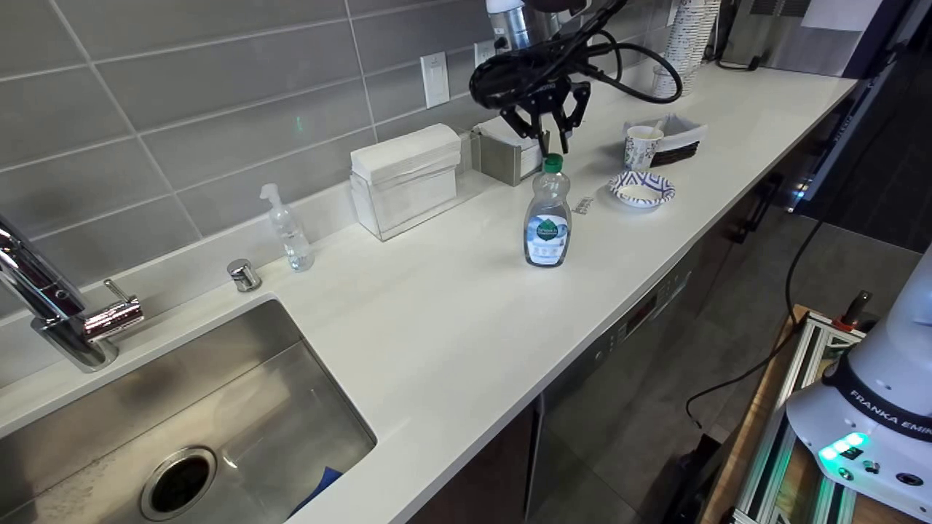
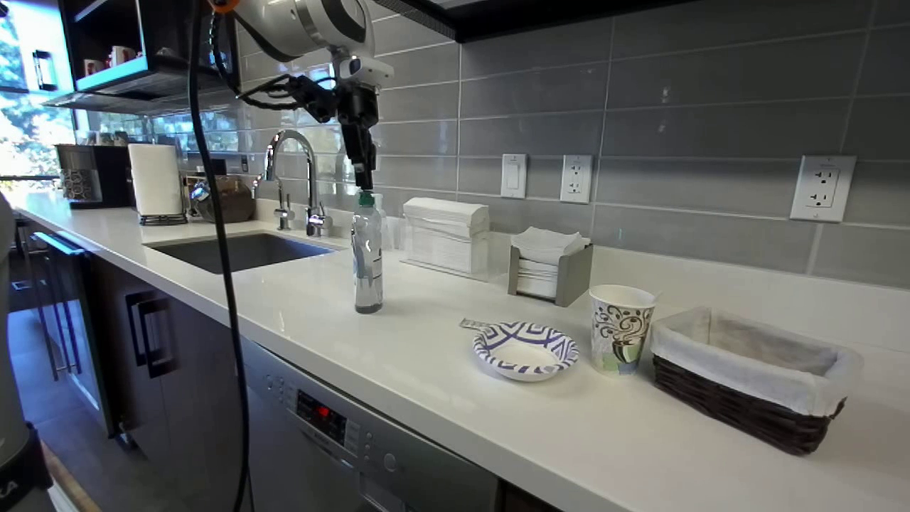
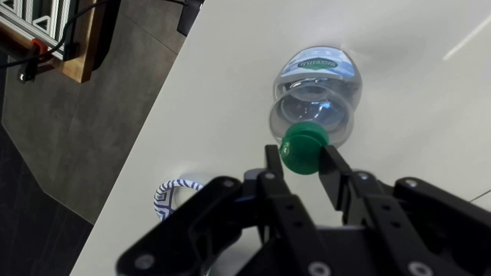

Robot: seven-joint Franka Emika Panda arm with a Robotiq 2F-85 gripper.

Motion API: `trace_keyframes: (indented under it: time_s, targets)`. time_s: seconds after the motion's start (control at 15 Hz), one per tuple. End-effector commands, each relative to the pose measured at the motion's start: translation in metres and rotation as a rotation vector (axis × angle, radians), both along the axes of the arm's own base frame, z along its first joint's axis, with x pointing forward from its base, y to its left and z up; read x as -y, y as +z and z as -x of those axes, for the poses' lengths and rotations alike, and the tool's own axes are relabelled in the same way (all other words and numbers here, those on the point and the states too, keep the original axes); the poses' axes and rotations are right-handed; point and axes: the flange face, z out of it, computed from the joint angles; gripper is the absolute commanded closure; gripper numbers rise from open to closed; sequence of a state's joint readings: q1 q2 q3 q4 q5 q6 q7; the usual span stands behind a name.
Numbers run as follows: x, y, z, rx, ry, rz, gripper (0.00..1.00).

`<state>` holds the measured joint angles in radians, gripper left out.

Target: Open the dishwashing liquid.

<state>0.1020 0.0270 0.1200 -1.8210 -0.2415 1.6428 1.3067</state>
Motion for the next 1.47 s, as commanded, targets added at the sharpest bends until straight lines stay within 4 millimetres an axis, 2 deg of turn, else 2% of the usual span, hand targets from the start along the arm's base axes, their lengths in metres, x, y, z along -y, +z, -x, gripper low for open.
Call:
trace_keyframes:
  time_s: [0.0, 0.47, 0.73, 0.87, 1.07, 1.2, 1.27, 1.33, 1.4]
  targets:
    - [-0.003, -0.004, -0.008, -0.009, 0.024, 0.008, 0.63]
    - [-0.002, -0.009, -0.012, -0.024, 0.032, 0.011, 0.56]
    - [0.000, -0.012, -0.013, -0.033, 0.029, 0.014, 0.55]
    - [0.001, -0.011, -0.012, -0.032, 0.026, 0.013, 0.61]
    - [0.001, -0.007, -0.011, -0.028, 0.025, 0.014, 0.74]
    - [0.002, -0.004, -0.009, -0.023, 0.023, 0.015, 0.74]
    - [0.002, -0.003, -0.009, -0.019, 0.023, 0.013, 0.79]
    - [0.003, -0.001, -0.008, -0.014, 0.020, 0.013, 0.78]
    - [0.003, 0.001, -0.006, -0.013, 0.024, 0.007, 0.81]
